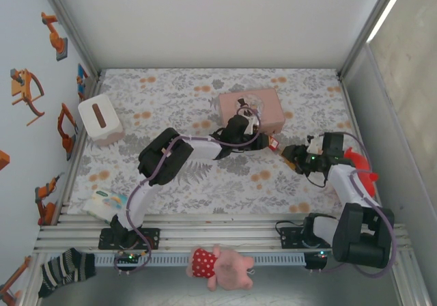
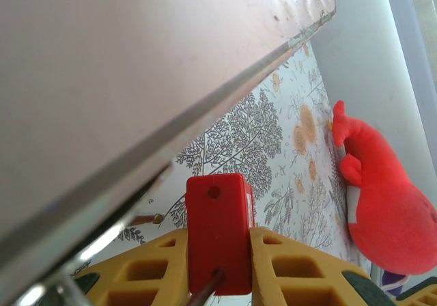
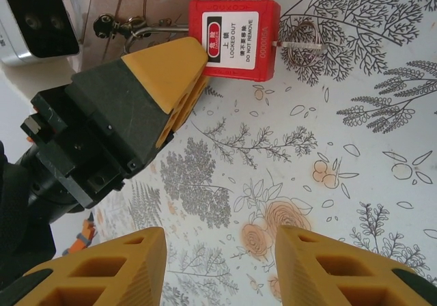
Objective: Unlock the padlock with the key
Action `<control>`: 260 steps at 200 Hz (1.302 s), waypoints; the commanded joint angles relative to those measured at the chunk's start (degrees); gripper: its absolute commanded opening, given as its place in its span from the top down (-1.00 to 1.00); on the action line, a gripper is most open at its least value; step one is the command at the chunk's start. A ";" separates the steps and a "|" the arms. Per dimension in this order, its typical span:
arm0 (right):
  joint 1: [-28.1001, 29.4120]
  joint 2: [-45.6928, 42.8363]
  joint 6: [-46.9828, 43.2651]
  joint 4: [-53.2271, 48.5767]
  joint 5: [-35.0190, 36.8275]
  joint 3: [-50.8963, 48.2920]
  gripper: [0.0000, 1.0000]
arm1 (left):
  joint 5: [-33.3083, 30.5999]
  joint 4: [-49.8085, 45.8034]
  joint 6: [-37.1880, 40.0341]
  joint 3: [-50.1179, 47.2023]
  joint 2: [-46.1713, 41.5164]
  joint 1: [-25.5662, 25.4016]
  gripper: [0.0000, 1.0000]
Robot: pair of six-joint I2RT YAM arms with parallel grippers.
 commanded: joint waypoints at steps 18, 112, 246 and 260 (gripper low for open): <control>-0.56 -2.87 -4.89 -2.32 3.90 1.63 0.11 | 4.88 -4.87 -3.52 -5.76 -2.18 0.79 0.83; 2.83 7.88 -5.49 10.83 -3.07 1.77 0.12 | 22.64 -11.42 5.79 -8.50 -8.81 2.96 0.85; 11.65 18.92 -12.70 14.71 -2.46 0.84 0.12 | 35.80 -18.31 20.05 -7.18 -8.34 5.86 0.83; 12.84 19.59 -12.57 16.45 -3.31 0.19 0.12 | 36.72 -18.84 20.69 -6.88 -8.36 5.95 0.83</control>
